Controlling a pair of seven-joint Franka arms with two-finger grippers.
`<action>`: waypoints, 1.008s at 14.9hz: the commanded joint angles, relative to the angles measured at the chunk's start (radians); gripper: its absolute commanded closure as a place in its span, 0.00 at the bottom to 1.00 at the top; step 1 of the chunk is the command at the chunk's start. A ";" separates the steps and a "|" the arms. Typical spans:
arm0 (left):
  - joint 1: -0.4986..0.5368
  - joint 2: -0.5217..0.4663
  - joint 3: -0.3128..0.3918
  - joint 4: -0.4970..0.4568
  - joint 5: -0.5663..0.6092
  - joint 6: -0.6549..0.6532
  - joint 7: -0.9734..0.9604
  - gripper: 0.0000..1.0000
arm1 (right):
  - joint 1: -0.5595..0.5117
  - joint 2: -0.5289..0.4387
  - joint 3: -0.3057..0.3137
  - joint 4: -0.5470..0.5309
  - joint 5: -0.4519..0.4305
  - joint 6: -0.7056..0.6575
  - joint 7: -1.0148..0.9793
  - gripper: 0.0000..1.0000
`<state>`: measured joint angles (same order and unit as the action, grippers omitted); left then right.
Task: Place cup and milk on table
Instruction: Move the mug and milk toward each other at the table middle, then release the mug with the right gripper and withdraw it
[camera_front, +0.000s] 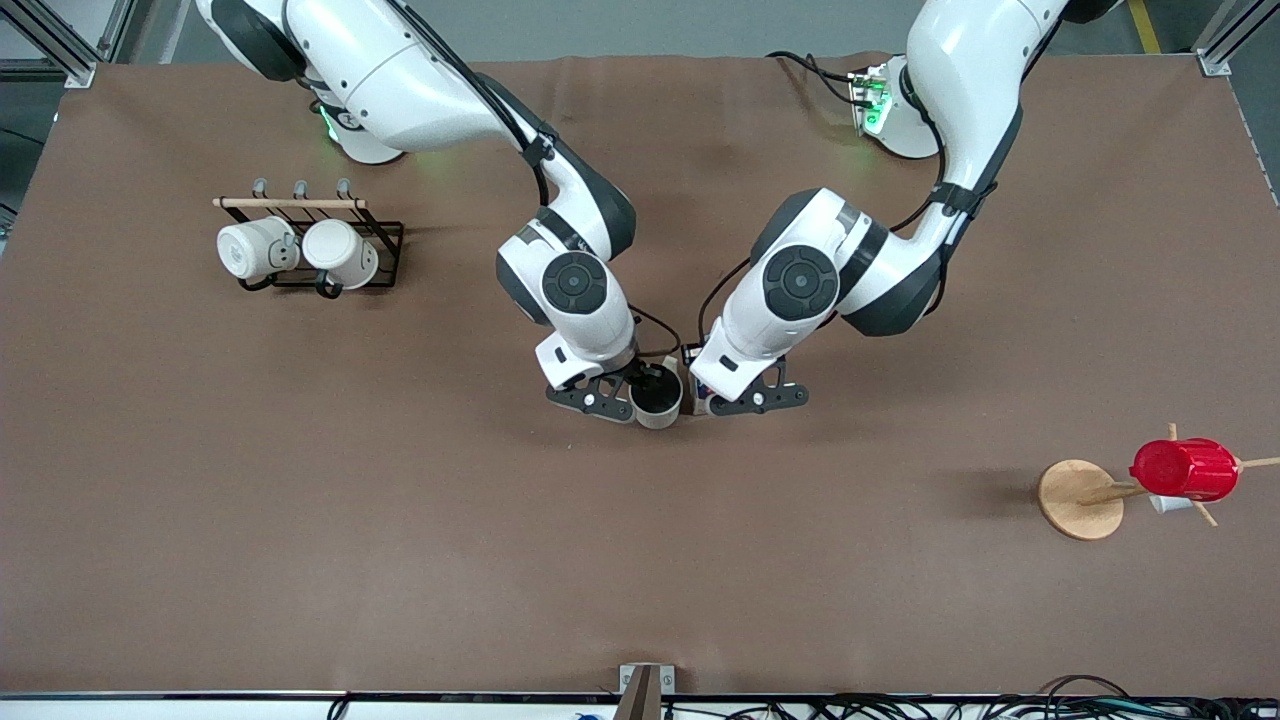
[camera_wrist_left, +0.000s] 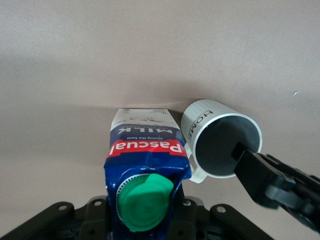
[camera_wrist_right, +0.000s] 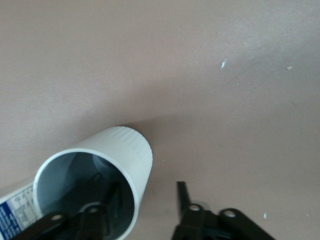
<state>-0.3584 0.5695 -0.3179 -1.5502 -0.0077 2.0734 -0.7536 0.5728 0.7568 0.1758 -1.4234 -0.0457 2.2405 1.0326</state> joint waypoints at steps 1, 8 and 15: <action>-0.008 0.016 -0.003 0.022 0.009 0.023 -0.015 0.59 | -0.036 -0.068 -0.001 -0.023 -0.020 -0.088 0.000 0.00; -0.020 0.032 -0.003 0.024 0.008 0.048 -0.015 0.59 | -0.319 -0.377 -0.006 -0.098 -0.020 -0.439 -0.307 0.00; -0.020 0.030 -0.001 0.024 0.008 0.048 -0.015 0.46 | -0.576 -0.632 -0.126 -0.095 -0.039 -0.550 -0.740 0.00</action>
<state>-0.3738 0.5853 -0.3185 -1.5457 -0.0077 2.1159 -0.7536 0.0161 0.2160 0.0994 -1.4594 -0.0693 1.7058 0.4224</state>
